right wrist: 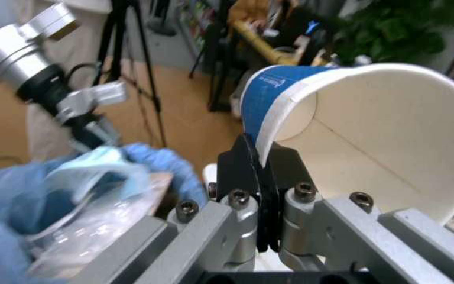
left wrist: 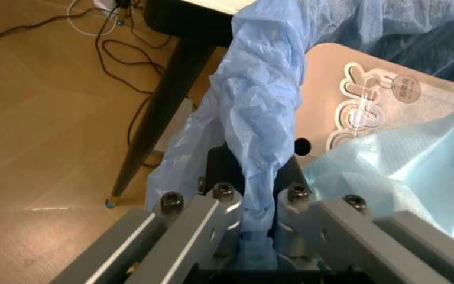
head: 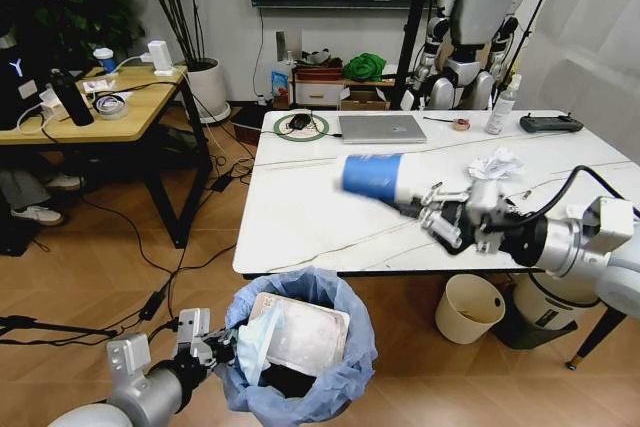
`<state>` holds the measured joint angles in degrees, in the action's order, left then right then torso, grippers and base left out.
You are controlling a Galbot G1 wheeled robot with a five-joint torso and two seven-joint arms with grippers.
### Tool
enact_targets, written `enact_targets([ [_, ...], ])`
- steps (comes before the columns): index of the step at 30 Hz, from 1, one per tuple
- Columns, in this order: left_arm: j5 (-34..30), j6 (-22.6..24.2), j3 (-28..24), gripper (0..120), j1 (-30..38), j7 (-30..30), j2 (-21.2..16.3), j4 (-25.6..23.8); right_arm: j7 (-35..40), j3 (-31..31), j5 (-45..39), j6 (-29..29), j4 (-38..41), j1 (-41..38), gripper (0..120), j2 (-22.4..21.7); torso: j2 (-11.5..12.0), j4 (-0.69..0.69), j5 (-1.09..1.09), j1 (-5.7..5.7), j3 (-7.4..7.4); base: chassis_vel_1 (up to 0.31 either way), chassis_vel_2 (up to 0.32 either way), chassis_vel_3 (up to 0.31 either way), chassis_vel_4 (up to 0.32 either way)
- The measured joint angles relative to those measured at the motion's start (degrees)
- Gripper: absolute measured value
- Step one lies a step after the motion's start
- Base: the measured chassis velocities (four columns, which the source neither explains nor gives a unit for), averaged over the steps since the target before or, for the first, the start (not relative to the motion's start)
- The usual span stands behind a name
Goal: Pick up the trash bin and place the trash from the table into it.
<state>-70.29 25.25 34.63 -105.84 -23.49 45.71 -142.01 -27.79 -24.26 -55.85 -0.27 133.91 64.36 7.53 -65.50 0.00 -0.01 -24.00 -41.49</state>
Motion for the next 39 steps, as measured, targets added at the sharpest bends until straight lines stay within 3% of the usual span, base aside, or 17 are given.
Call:
enact_targets([
  [6, -0.90, -0.54, 0.27, 0, 0.17, 0.67, -0.88, 0.13, 0.82, 5.22, 0.23, -3.65, 3.29, -4.97, 0, -2.46, 0.00, 0.00, 0.01, 0.00, 0.00, 0.000, 0.000, 0.000, 0.000],
  [13, -1.61, -3.59, -0.79, 0, -0.08, 3.69, -3.55, 0.79, 2.05, 5.85, -2.91, -4.15, 5.77, -8.31, 0, -4.53, 0.00, 0.00, 0.00, 0.00, 0.00, 0.000, 0.000, 0.000, 0.000],
  [26, -7.42, -4.03, -3.71, 0, 8.46, 4.29, -9.88, 1.67, 1.17, 5.83, -2.74, -4.06, 7.66, -5.10, 0, -3.41, 0.00, 0.00, 0.00, 0.00, 0.00, 0.000, 0.000, 0.000, 0.000],
  [33, -9.47, -3.59, -5.81, 0, 13.30, 4.10, -10.19, 2.31, 2.22, 7.89, -0.76, -6.26, 7.60, -2.78, 0, -2.37, 0.00, -0.01, 0.01, 0.00, 0.00, 0.000, 0.000, 0.000, 0.000],
  [39, -9.69, -3.34, -5.79, 0, 13.03, 3.97, -9.98, 2.26, 2.20, 8.10, -0.47, -6.32, 5.15, -2.45, 0, -1.91, 0.01, 0.00, 0.01, 0.00, 0.00, 0.000, 0.000, 0.000, 0.000],
])
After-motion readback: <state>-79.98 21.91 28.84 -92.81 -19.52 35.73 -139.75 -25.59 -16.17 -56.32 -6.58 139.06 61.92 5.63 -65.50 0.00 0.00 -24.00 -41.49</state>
